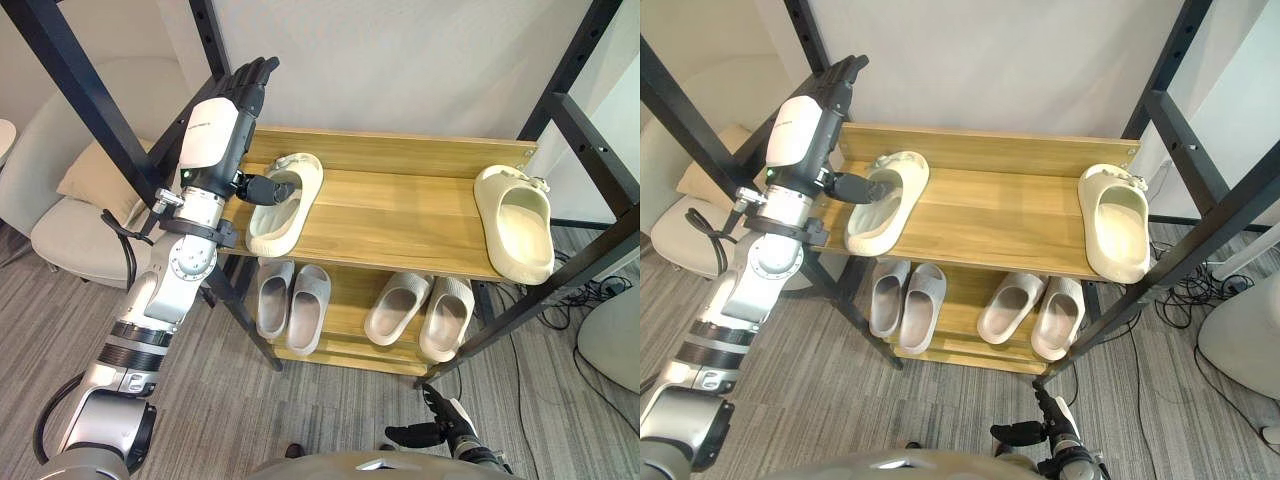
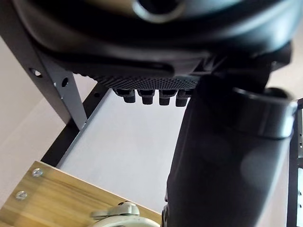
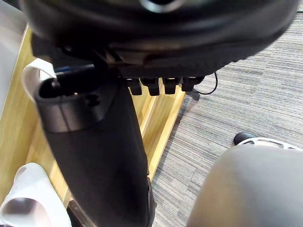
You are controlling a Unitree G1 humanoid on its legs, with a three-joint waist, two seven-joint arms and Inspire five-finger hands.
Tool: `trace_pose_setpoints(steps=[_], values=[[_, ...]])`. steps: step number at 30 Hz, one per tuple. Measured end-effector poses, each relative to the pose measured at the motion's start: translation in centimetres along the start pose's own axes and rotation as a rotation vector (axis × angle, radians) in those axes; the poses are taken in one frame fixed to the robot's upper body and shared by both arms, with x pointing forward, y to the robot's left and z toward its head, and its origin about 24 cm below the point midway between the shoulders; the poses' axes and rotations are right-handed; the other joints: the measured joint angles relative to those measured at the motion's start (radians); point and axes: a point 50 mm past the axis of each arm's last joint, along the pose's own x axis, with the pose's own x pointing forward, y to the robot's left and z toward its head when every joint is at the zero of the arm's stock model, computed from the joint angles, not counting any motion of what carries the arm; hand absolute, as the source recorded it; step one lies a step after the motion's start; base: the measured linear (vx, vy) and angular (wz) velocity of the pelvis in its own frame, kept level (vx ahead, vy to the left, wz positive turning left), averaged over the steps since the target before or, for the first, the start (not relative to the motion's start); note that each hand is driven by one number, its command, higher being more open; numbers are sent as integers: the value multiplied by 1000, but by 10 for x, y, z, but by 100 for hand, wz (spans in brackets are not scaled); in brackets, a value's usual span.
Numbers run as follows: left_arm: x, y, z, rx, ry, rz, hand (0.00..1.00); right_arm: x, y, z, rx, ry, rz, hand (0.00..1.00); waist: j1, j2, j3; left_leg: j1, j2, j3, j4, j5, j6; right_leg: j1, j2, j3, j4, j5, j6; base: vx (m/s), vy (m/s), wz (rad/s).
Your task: Organize the slippers on the shoe rack
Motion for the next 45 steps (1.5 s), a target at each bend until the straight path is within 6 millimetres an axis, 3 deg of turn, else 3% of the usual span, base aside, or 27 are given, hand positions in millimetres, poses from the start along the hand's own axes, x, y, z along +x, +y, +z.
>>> trace_pose_setpoints(steps=[15,22,23,45], values=[[4,1,-1,83,0,15,100,-1,2,5,5,-25,1,100,-8,-7,4,-5,0,-1,1,0,0,-7,1,1,0,-2,-1,0,0,0],[-3,-9,-25,124,111,-40,100,-1,3,4,11,-25,3,100,-15,-13,7,-9,0,2,1,0,0,-13,2,0,0,0,-2,0,0,0],[-4,-10,-27,127,119,-44,0,-2,4,4,13,-24,3,100,-16,-15,8,-9,1,2,1,0,0,-14,2,0,0,0,-2,0,0,0],[-5,-12,-37,132,166,-61,0,-3,2,3,54,-24,-29,100,-32,-8,14,-32,2,27,1,0,0,-49,2,23,0,11,-3,0,3,-3]])
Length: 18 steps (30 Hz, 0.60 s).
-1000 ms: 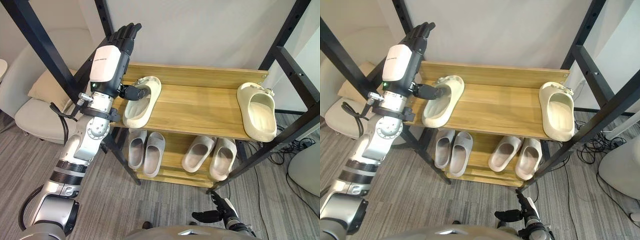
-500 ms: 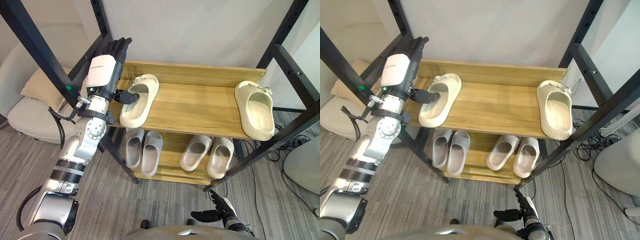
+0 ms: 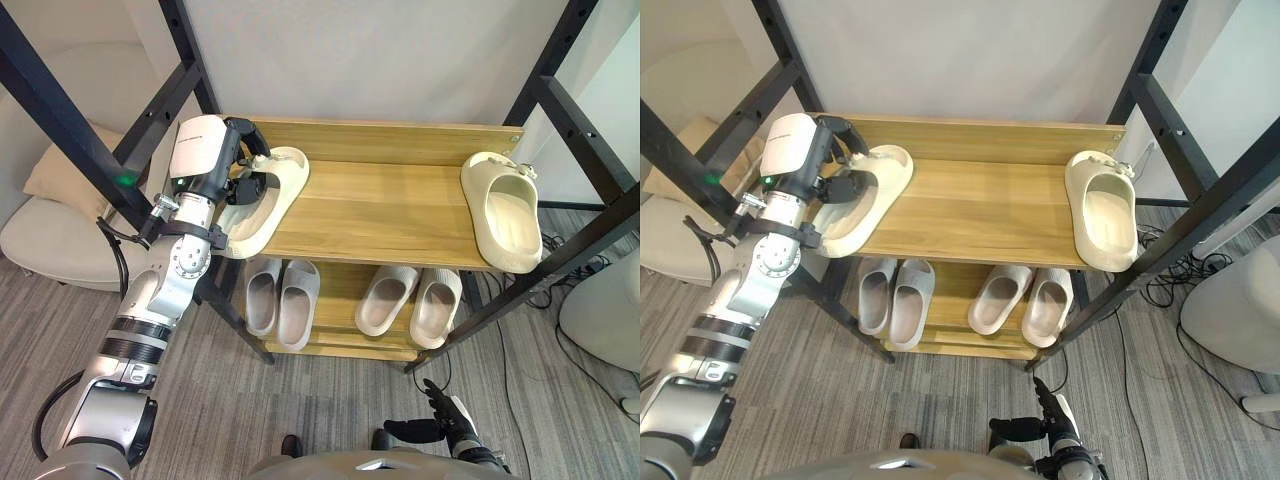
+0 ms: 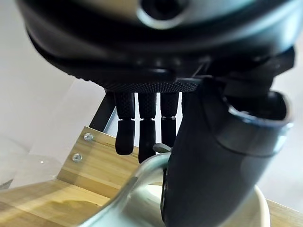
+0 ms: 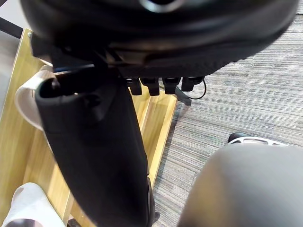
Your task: Organize the slippers on the shoe rack
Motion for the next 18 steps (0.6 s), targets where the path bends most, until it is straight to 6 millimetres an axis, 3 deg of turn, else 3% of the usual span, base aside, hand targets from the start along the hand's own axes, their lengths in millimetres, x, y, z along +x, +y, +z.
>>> trace_pose_setpoints(steps=[13,18], values=[[0,-4,3,-99,26,21,0,0,-3,0,6,1,-27,100,0,13,15,3,-1,7,4,0,0,2,-3,6,0,8,1,-3,4,-1],[1,-8,14,-175,9,33,0,0,-5,0,13,1,-37,100,-1,23,21,5,-1,13,5,0,0,2,-3,12,0,10,1,0,0,-2]])
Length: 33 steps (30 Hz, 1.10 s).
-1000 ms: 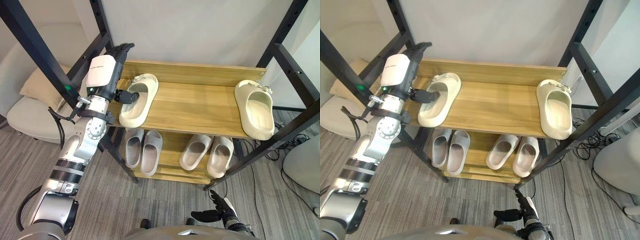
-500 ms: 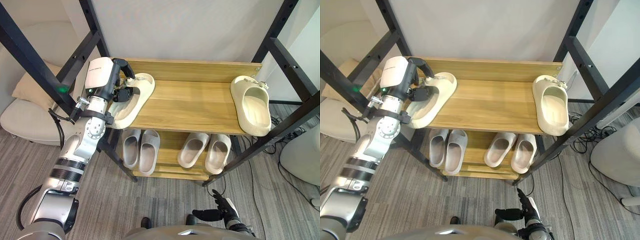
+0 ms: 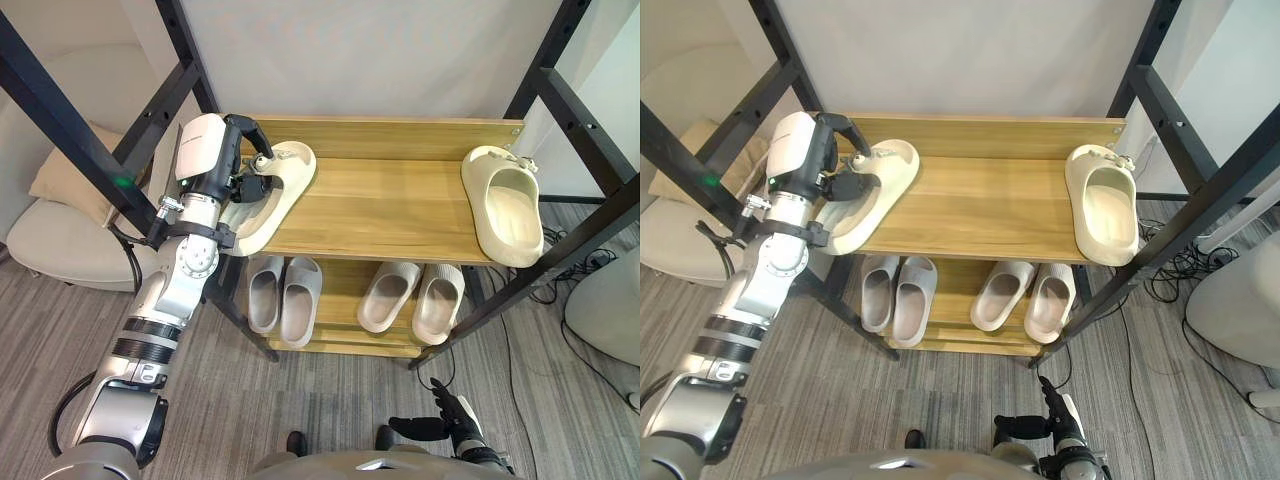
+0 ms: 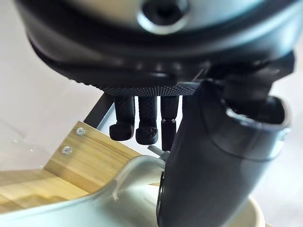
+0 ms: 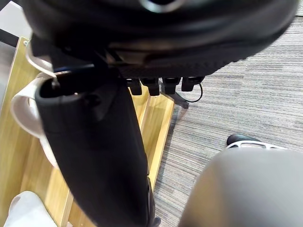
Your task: Organize the slippers on the shoe rack
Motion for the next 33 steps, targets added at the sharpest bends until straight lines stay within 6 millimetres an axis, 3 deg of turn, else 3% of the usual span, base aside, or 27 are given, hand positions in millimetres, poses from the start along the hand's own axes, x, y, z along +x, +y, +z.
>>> trace_pose_setpoints(steps=[6,12,17,23,28,33], values=[[0,-14,15,-87,-27,-20,0,0,-4,0,15,-1,-12,100,-9,21,13,3,0,13,0,0,0,-2,0,13,0,5,0,-1,6,-6],[3,-24,28,-175,-33,-1,0,0,-5,0,24,-1,-23,100,-13,24,15,0,3,15,0,0,0,-8,0,17,0,5,0,0,0,0],[14,-37,57,-255,-95,-15,0,0,-5,2,26,-8,-26,100,-23,25,17,-10,3,22,0,0,1,-19,-1,28,0,6,1,17,10,-4],[28,-36,80,-298,-155,8,0,1,-6,8,26,-35,-34,100,-52,37,30,-13,3,31,0,0,1,-27,1,41,1,5,1,12,7,-6],[39,-33,103,-354,-217,20,0,1,-9,8,19,-34,-39,100,-56,45,44,-15,3,31,0,0,1,-28,1,41,1,5,0,1,1,-1],[39,-39,108,-390,-212,7,0,1,-9,8,18,-35,-39,100,-57,46,44,-15,2,29,0,0,1,-28,1,40,1,4,-1,0,0,0]])
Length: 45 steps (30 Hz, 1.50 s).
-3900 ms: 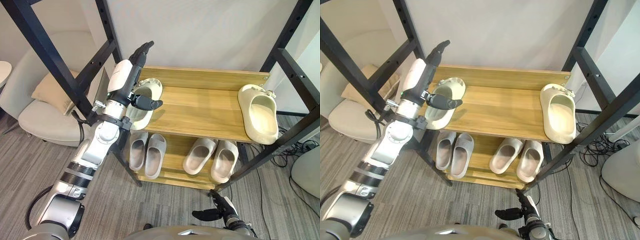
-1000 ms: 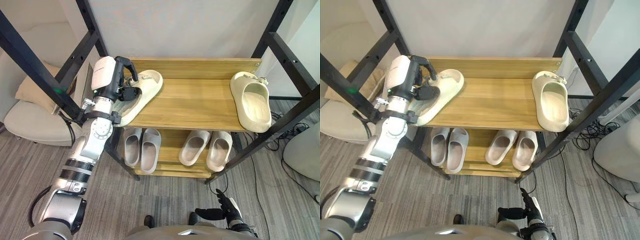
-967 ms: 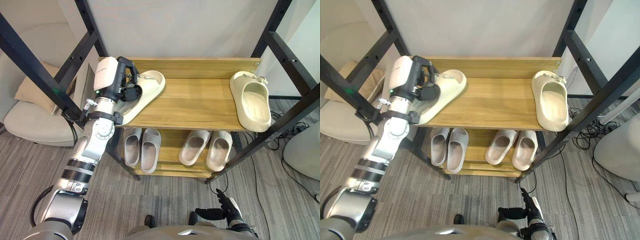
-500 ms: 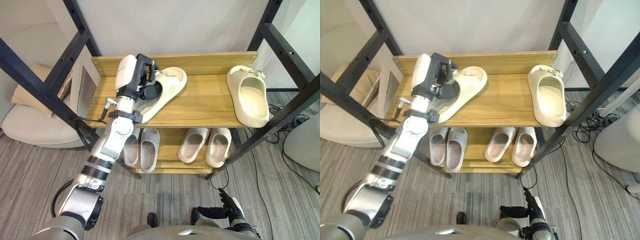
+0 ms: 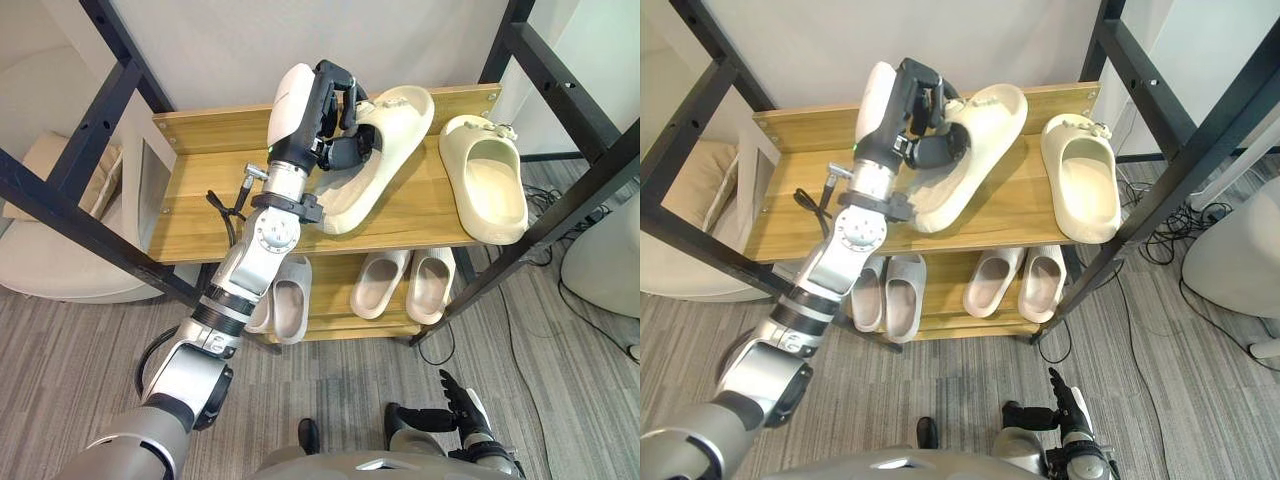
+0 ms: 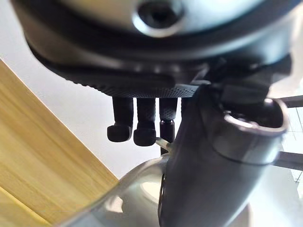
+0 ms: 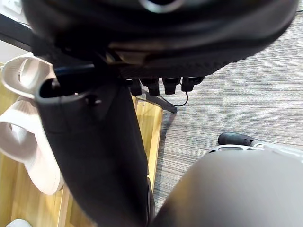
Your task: Organize the slippers on the shoe rack
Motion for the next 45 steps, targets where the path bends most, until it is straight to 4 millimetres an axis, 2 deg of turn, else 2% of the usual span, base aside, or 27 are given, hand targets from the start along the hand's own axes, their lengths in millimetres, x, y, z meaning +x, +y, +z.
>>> trace_pose_setpoints(steps=[4,8,13,14,25,37,45], values=[[-1,-3,-6,5,32,-9,0,0,0,0,0,0,0,100,-1,0,0,0,0,-2,0,0,0,0,0,-2,0,0,0,0,0,0],[-8,-11,-31,38,145,-51,0,0,-2,0,-5,0,-7,100,-3,1,1,-2,0,-8,0,1,0,2,2,-14,0,-1,-1,-5,2,4],[-8,-11,-33,41,156,-45,0,0,-2,0,-5,1,-13,100,-4,0,3,-5,1,-14,0,1,-1,2,2,-22,0,-1,-2,4,2,4],[-8,-11,-33,39,155,-45,100,0,-2,0,-5,1,-14,100,-4,0,3,-5,1,-14,0,1,-1,2,2,-22,0,-1,-2,0,0,0],[-4,-22,-21,14,123,-57,100,2,-1,3,18,-7,-15,100,-6,-13,19,-10,0,-27,-8,9,-2,3,-2,-40,-1,0,-1,-4,3,4],[4,-53,11,-104,55,-114,100,3,0,5,21,-14,-16,100,-6,-15,23,-19,-4,-36,-9,13,2,-4,-8,-41,0,0,1,0,1,1],[8,-55,29,-209,16,-116,100,2,-1,5,35,-11,-18,100,-6,-12,23,-10,-2,-33,-8,13,2,4,-6,-35,0,0,0,0,0,0]])
